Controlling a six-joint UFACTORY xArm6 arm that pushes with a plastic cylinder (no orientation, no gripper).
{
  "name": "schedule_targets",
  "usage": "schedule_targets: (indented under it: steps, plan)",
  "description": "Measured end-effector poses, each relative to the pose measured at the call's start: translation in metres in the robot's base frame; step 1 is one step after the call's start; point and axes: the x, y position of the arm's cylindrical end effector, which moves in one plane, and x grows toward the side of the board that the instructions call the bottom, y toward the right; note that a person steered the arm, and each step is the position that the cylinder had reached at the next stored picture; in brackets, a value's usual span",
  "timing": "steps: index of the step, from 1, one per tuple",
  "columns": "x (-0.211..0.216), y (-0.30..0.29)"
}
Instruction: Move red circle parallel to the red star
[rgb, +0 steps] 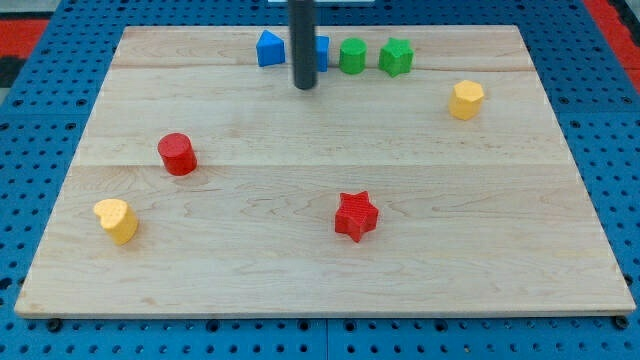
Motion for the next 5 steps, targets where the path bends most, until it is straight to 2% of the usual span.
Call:
schedule_targets:
  steps: [1,5]
  plan:
    - [0.017,0.027]
    - [0.018,0.07]
